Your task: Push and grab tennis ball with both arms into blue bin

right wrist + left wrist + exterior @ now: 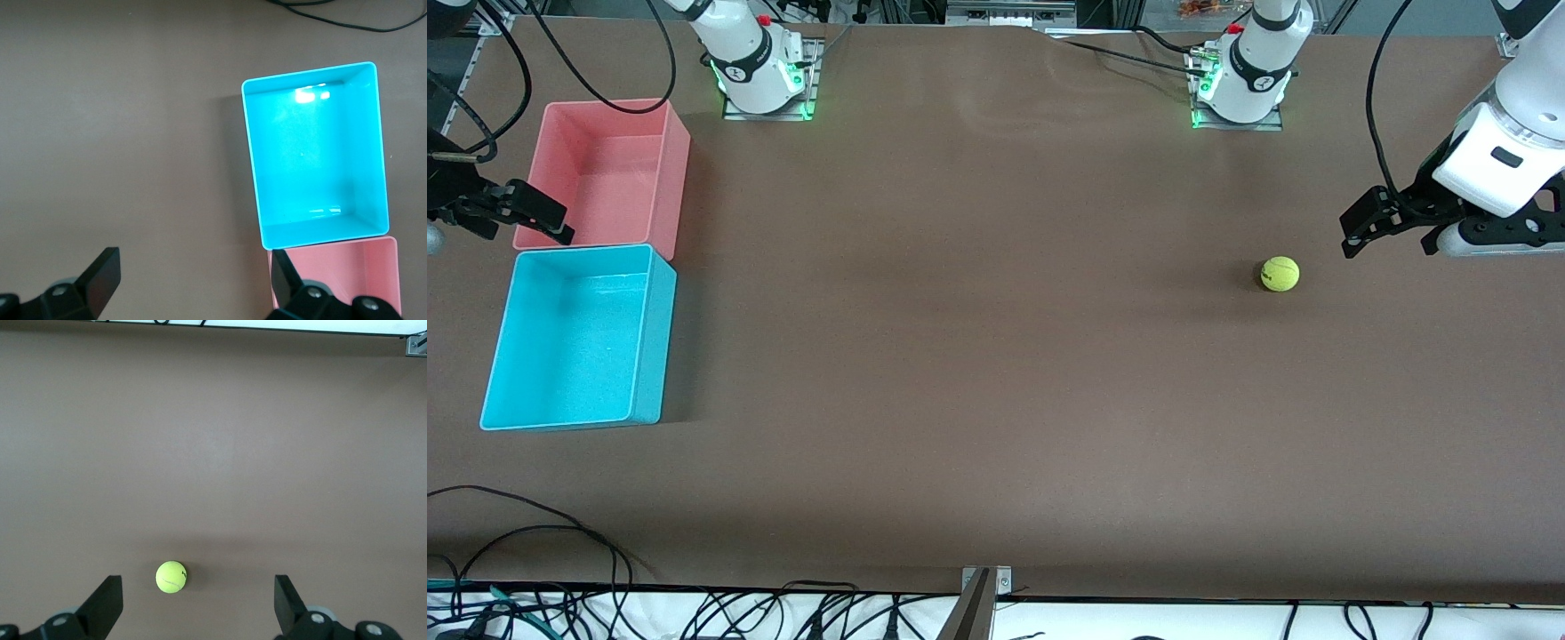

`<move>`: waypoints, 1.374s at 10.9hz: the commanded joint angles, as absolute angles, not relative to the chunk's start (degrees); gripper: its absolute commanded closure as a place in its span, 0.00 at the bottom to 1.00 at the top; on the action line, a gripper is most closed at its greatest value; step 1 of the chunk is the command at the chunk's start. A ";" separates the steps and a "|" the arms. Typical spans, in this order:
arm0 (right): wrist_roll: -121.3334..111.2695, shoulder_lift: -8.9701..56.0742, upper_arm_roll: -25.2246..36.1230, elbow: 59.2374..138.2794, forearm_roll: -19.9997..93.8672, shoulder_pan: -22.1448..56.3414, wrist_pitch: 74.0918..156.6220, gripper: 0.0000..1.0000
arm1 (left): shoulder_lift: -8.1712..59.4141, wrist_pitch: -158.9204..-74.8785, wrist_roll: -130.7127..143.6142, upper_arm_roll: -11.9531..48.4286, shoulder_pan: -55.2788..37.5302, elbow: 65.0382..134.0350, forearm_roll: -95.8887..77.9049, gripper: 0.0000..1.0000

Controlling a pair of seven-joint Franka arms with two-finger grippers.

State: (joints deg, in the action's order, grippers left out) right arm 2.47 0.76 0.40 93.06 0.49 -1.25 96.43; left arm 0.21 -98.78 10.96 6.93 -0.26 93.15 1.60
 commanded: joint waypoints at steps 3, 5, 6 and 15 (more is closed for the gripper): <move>2.99 0.97 0.44 92.37 0.62 -1.41 97.03 0.00 | -0.09 -97.38 7.83 7.12 -0.09 92.46 1.14 0.00; 3.08 0.97 0.44 92.29 0.62 -1.41 97.03 0.00 | -0.09 -97.38 7.73 7.03 -0.09 92.46 1.05 0.00; 3.08 0.97 0.44 92.29 0.62 -1.32 97.03 0.00 | -0.09 -97.38 7.73 7.03 -0.09 92.46 1.05 0.00; 3.16 0.97 0.44 92.29 0.62 -1.32 97.03 0.00 | 0.00 -97.12 7.38 6.94 -0.09 92.46 0.79 0.00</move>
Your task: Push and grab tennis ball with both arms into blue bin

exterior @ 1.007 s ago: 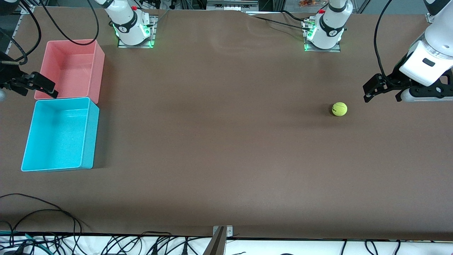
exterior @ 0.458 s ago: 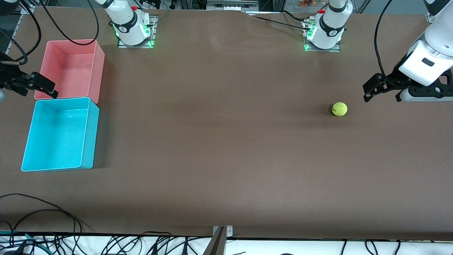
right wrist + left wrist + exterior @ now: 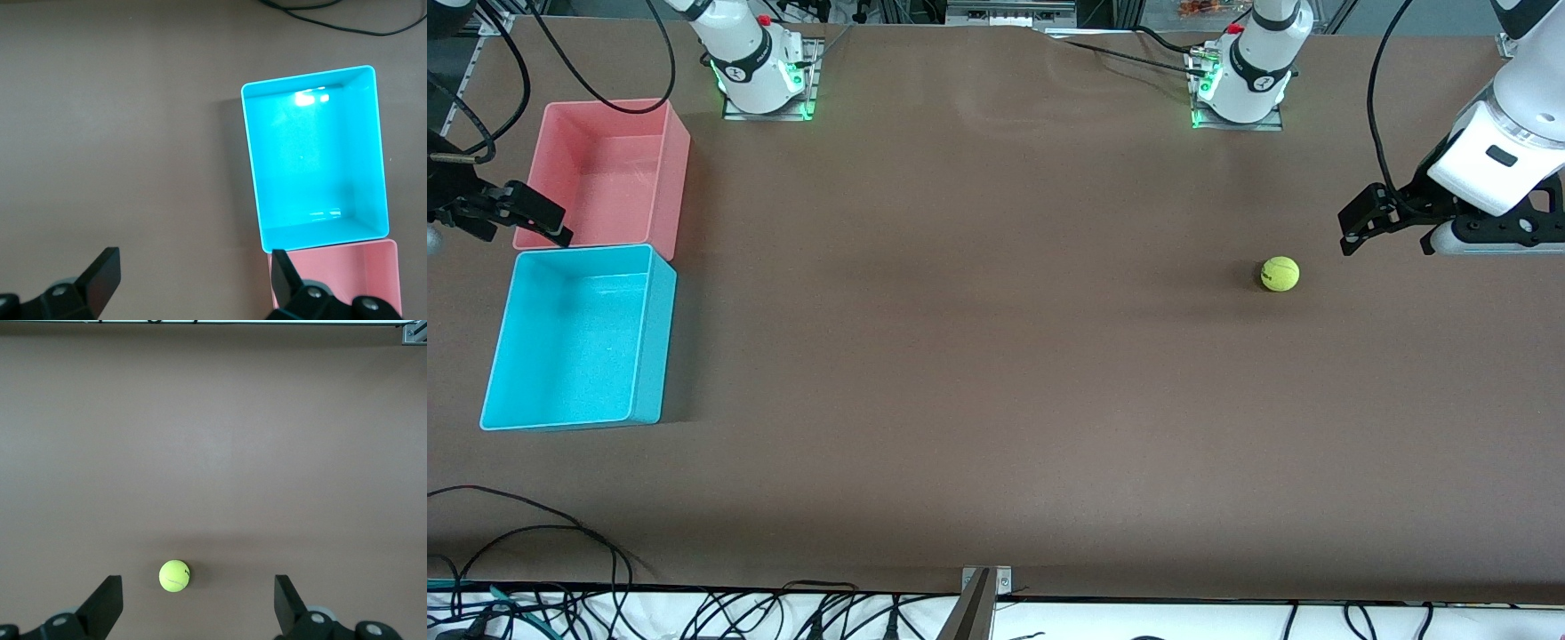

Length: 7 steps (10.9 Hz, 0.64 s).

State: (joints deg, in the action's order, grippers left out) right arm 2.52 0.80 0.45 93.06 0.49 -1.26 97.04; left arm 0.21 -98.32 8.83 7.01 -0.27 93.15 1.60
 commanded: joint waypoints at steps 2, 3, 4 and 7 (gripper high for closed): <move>2.64 0.79 0.61 92.29 0.53 -1.41 96.86 0.00 | 0.00 -96.51 7.29 6.94 -0.09 92.46 0.70 0.00; 2.46 0.79 0.79 92.29 0.53 -1.41 96.86 0.00 | 0.00 -96.42 7.29 6.94 -0.09 92.46 0.70 0.00; 2.46 0.79 0.97 92.29 0.61 -1.41 96.94 0.00 | 0.00 -96.33 7.29 6.94 -0.09 92.46 0.70 0.00; 2.55 0.79 0.97 92.29 0.62 -1.41 96.94 0.00 | -0.09 -95.89 7.21 6.94 -0.09 92.46 0.70 0.00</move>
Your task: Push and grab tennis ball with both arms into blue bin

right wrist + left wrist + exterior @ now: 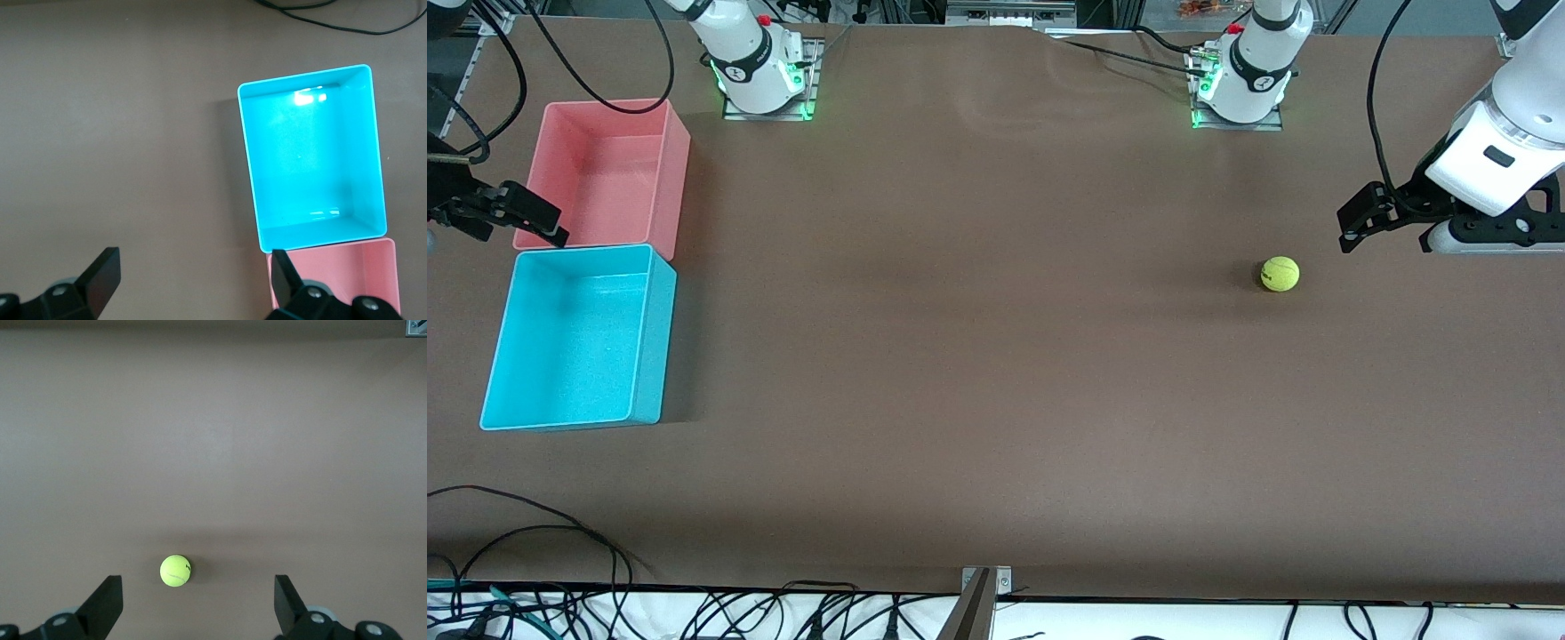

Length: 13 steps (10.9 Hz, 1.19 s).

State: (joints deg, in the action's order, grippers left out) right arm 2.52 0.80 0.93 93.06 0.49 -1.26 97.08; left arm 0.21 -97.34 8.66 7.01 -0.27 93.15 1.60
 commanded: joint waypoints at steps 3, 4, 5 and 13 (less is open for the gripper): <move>2.46 0.88 0.97 92.29 0.62 -1.41 96.94 0.00 | -0.09 -95.19 7.12 6.94 -0.09 92.46 0.79 0.00; 2.46 0.88 0.97 92.29 0.53 -1.41 96.94 0.00 | -0.09 -95.01 7.12 6.94 -0.09 92.46 0.79 0.00; 2.46 0.88 0.97 92.29 0.61 -1.41 96.94 0.00 | -0.09 -95.01 7.12 6.94 -0.09 92.46 0.79 0.00; 2.46 0.88 1.05 92.29 0.53 -1.41 96.94 0.00 | 0.09 -94.66 7.38 6.59 0.52 92.46 0.61 0.00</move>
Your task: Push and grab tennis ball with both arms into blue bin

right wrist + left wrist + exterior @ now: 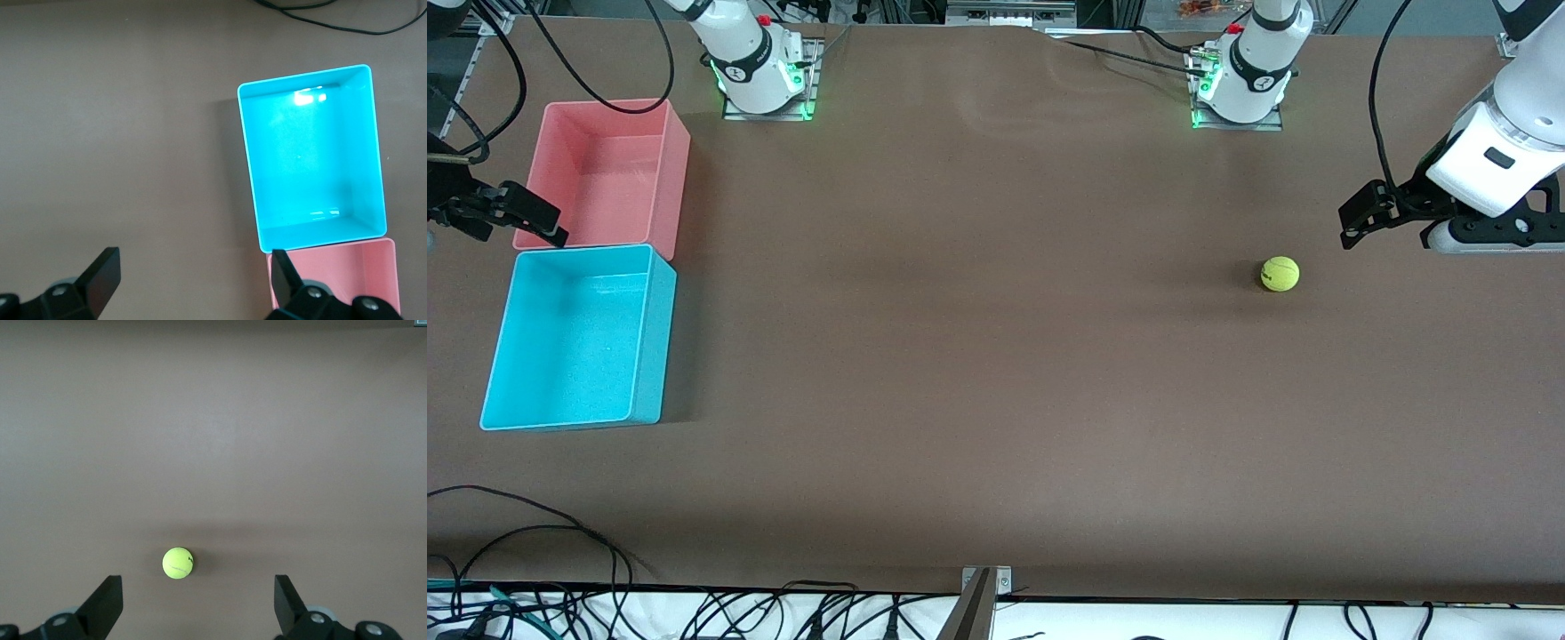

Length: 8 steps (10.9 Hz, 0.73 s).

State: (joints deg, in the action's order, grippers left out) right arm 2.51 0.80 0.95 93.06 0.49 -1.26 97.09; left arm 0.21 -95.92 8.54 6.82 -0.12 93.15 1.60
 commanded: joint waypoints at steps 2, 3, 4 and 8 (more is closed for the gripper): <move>2.46 0.88 1.05 92.29 0.62 -1.41 96.94 0.00 | 0.17 -94.57 7.12 6.59 3.42 92.46 0.61 0.00; 2.46 0.97 1.05 92.29 0.62 -1.41 96.94 0.00 | 1.05 -94.48 7.12 6.59 6.30 92.90 0.62 0.00; 2.46 0.88 1.05 92.29 0.62 -1.41 97.03 0.00 | 1.75 -93.61 6.86 6.68 8.50 92.73 0.62 0.00; 2.46 0.88 1.05 92.29 0.62 -1.41 97.03 0.00 | 3.42 -93.69 9.65 6.68 15.98 92.46 -0.34 0.53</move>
